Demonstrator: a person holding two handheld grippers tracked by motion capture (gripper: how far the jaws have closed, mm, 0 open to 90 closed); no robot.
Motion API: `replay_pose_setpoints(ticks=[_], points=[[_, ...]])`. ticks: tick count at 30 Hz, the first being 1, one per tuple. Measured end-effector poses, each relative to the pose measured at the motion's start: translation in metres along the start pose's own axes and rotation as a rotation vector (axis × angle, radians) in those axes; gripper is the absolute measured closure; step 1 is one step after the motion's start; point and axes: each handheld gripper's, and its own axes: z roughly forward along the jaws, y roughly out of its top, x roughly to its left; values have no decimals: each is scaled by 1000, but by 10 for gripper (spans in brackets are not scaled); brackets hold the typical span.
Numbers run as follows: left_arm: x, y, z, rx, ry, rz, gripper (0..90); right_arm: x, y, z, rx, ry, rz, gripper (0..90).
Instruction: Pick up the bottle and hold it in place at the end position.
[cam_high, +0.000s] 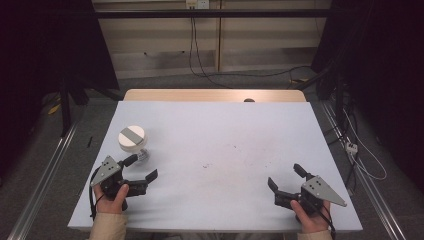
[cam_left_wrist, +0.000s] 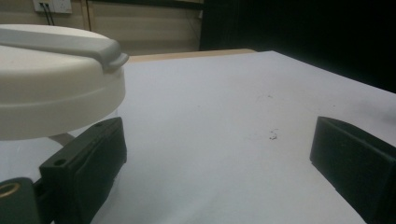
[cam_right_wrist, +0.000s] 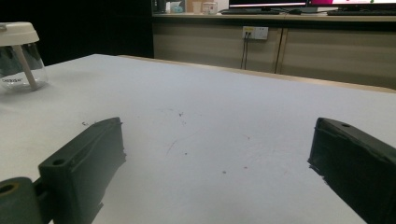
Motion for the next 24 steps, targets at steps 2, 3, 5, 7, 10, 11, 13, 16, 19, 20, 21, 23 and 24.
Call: replay_pose_setpoints(ticks=[2,3,5,7,10,11,13,16,19,20,21,23,24], points=[[1,0,0,1,5,0,35,1,0,1,-2,6,-6,27],[1,0,0,-2,7,-5,35,1,1,0,-2,7,-7,27],[1,1,-1,-7,11,1,35,2,0,0,-1,6,-11,27],[0,1,-1,-7,13,3,35,2,0,0,-1,7,-10,27],[0,1,-1,-2,17,10,35,2,1,0,-3,9,-15,27],[0,2,-2,3,24,10,36,1,1,0,-3,8,-16,27],[2,2,-4,-2,35,14,36,1,1,0,0,3,-22,27],[3,2,-6,-7,48,10,35,1,1,0,-3,2,-24,27],[5,3,-8,-4,63,14,36,1,2,0,-9,3,-28,27],[6,3,-9,-5,70,16,36,1,2,0,-9,-1,-27,27],[7,3,-10,-9,75,13,36,0,2,0,-10,-3,-27,27],[10,2,-11,-4,85,14,36,0,2,1,-13,-7,-25,27],[11,2,-11,-1,90,15,36,-1,3,1,-13,-7,-28,27]])
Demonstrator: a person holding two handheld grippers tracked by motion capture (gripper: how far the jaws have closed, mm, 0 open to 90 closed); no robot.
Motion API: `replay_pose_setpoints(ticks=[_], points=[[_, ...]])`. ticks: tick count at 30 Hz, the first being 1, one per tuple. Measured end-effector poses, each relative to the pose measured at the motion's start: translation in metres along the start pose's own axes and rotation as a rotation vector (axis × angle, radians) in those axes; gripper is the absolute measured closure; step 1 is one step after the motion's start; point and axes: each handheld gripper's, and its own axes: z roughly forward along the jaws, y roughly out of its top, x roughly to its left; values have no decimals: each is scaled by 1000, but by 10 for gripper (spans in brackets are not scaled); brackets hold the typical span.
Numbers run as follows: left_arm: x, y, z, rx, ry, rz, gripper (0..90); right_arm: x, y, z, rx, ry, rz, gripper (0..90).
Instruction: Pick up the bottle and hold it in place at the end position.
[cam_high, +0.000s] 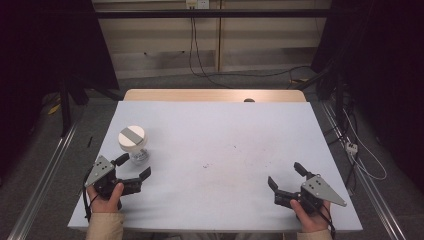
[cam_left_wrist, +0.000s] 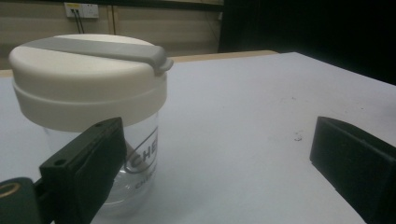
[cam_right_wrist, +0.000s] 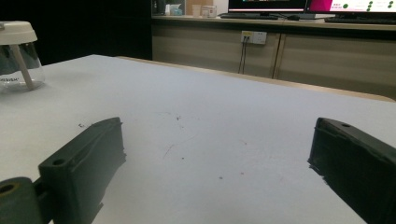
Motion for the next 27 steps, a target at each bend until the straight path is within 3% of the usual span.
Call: replay_pose_setpoints(ticks=[5,19,21,24,27], points=[[9,-1,-2,-1,31,-15,35,-1,0,3,10,3,1,27],[38,-5,14,7,133,-69,37,1,-3,8,33,16,-22,29],[41,-6,18,10,125,-83,37,1,-3,7,34,15,-24,29],[43,-8,24,24,129,-65,38,2,-3,6,36,14,-30,29],[45,-7,27,17,132,-73,39,1,-4,6,38,14,-36,29]])
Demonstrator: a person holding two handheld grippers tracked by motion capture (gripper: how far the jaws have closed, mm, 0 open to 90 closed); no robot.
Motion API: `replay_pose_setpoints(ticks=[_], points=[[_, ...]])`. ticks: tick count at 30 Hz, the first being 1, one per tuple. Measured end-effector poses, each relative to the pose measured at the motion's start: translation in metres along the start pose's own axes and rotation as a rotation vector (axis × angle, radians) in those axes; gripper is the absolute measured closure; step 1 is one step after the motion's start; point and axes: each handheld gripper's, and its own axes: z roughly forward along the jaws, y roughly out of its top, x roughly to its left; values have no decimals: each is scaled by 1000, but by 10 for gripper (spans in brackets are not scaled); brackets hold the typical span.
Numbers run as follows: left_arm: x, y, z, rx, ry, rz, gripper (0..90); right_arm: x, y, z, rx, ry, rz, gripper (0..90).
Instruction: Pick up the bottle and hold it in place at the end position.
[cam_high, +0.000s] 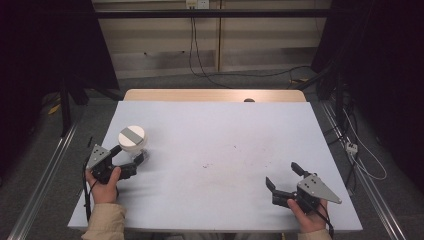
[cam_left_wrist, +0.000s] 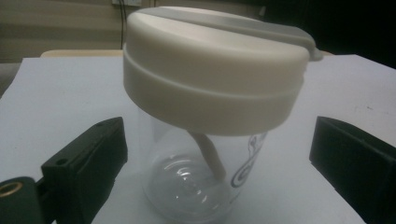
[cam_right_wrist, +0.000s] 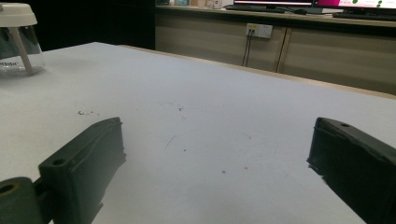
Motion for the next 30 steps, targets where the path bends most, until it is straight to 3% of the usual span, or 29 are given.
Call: replay_pose_setpoints(ticks=[5,15,17,22,30], points=[[5,-1,6,26,5,-16,39,0,-1,0,4,-2,-1,30],[4,4,24,38,7,27,38,1,-1,2,10,-3,-4,33],[4,5,28,23,1,17,38,1,-1,2,10,0,-7,33],[5,8,37,46,7,26,37,0,-1,3,12,-3,-8,34],[4,9,42,39,13,57,47,0,-2,4,13,-4,-10,35]])
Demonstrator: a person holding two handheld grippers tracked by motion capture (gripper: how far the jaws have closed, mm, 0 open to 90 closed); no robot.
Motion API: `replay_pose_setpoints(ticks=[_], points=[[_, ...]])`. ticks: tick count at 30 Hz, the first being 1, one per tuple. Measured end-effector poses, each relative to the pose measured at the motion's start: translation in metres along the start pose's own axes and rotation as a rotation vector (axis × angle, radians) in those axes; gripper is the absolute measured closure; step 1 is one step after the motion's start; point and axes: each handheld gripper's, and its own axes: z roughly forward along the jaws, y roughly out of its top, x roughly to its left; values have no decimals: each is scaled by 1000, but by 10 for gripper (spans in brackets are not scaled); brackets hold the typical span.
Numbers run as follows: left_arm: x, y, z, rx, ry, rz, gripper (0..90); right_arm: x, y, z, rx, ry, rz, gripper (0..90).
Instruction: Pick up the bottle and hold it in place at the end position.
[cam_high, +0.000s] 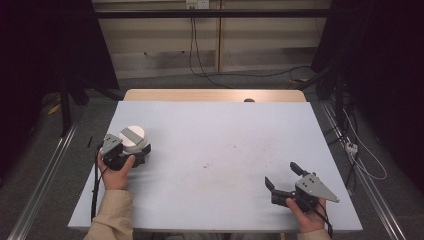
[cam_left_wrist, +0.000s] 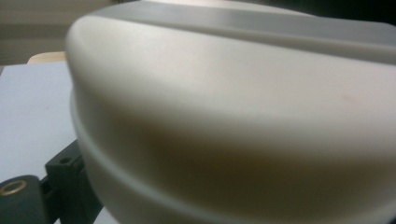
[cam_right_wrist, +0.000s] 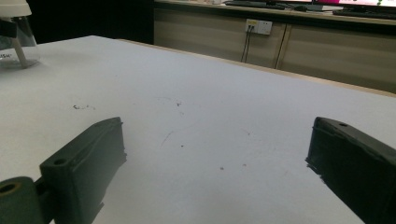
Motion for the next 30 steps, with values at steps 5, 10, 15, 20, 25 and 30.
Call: replay_pose_setpoints(ticks=[5,10,15,20,25,30], points=[[-1,0,2,-11,1,9,84,0,0,0,0,6,1,37],[-2,1,2,-10,13,33,127,0,0,0,-1,7,-4,37],[-2,1,1,-10,27,63,167,1,0,-1,1,11,-10,38],[-3,1,1,-10,32,69,181,1,0,-2,0,10,-9,38],[-3,1,2,-16,26,48,183,1,0,-2,-1,17,-10,38],[-4,4,-1,-49,10,13,184,-1,0,0,-1,20,-8,38]])
